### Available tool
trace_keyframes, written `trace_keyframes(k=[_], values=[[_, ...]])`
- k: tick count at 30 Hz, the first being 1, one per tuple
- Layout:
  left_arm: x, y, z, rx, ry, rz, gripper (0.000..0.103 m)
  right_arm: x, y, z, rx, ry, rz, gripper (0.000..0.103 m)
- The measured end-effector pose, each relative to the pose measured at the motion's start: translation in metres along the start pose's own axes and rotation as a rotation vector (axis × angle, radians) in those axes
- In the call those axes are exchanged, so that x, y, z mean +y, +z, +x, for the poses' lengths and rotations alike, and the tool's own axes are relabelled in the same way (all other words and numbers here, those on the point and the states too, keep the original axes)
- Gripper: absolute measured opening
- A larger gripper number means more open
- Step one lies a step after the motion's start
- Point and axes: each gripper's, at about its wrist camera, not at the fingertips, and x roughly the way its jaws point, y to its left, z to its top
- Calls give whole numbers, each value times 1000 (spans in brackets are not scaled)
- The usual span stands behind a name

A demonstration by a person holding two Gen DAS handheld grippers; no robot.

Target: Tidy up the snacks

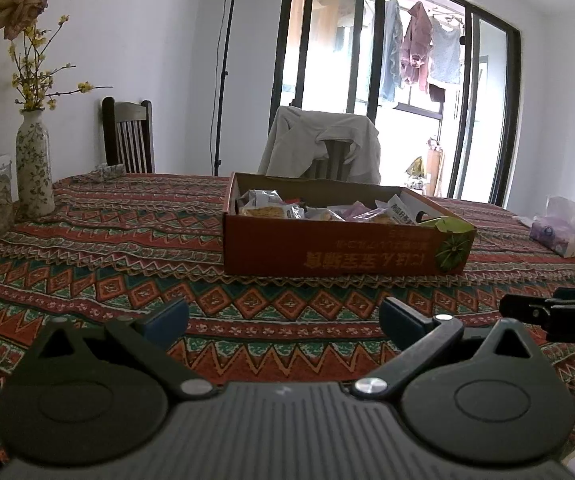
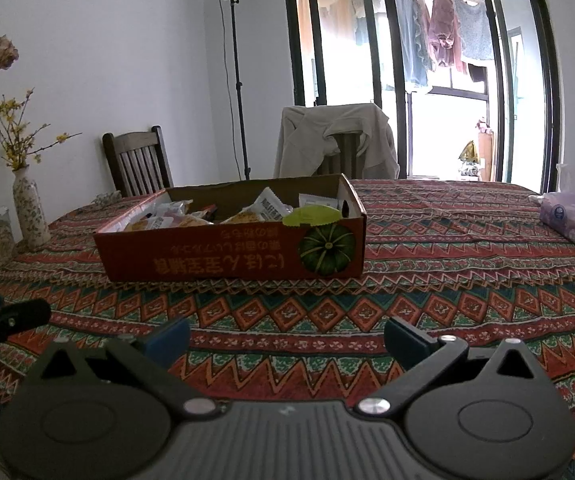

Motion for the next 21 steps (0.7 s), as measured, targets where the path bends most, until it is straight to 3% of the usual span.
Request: trace_keyframes(k=[21], values=[[0, 0, -1, -6, -11, -3, 103, 0, 0, 0, 0, 0, 0, 103]])
